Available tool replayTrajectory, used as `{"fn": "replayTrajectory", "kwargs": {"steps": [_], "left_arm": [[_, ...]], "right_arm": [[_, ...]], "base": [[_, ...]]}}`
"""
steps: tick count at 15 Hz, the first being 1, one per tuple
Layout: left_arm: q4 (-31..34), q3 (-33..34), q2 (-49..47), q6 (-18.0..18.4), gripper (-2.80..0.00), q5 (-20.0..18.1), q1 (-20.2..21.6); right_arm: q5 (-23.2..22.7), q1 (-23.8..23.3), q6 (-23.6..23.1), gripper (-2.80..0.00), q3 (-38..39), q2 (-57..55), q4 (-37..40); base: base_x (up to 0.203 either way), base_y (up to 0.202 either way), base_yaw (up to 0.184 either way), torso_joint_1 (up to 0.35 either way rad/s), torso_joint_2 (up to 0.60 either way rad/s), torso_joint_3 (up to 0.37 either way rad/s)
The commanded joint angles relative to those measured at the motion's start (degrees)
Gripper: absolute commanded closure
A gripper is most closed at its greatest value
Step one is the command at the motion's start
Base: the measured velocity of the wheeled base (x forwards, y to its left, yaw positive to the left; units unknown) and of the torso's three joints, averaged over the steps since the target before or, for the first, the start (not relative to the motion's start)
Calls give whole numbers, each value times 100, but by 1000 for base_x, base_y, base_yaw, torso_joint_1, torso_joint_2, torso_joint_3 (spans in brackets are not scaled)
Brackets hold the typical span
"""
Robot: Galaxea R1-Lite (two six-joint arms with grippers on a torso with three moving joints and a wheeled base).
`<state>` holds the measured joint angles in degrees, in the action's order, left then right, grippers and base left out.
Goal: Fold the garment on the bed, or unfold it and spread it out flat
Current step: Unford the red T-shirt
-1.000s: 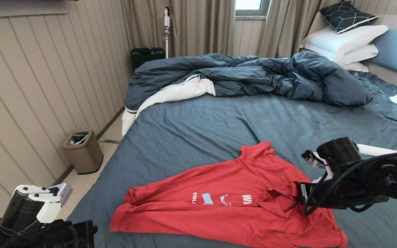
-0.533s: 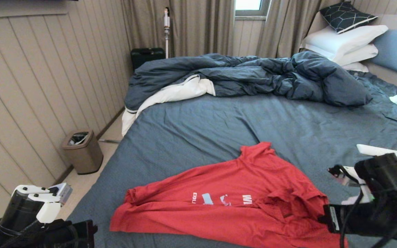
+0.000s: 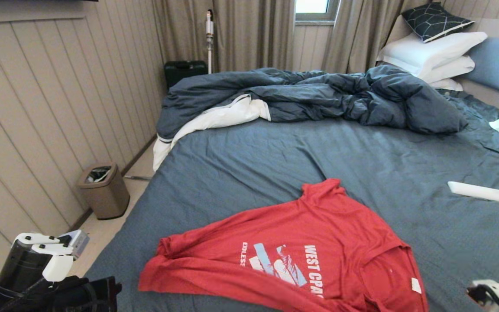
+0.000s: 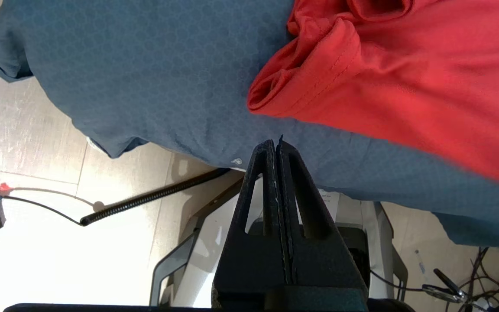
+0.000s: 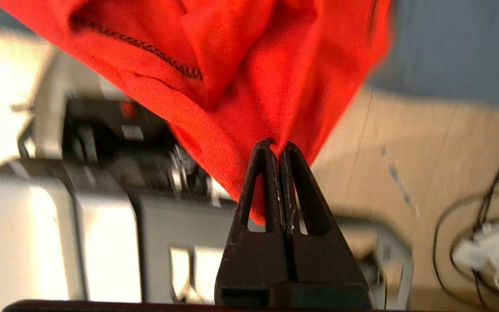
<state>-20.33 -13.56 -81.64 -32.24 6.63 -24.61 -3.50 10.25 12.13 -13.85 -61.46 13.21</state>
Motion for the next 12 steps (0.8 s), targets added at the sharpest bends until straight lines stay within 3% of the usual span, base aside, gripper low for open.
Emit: {"fn": "replayTrajectory", "kwargs": {"steps": [1,4,12], "left_arm": [[-14,2,53,-19,0,5,0],[-14,11,78,-19,0,5,0],[-14,28,157,-19,0,5,0]], "right_arm": [[-9,147,-5,0,306,508,113],[-11,486,8,0,376,489,90],[41,459,-9,0,371,530,111]], "base": [[0,0,0,0,0,0],[0,0,0,0,0,0],[0,0,0,0,0,0]]}}
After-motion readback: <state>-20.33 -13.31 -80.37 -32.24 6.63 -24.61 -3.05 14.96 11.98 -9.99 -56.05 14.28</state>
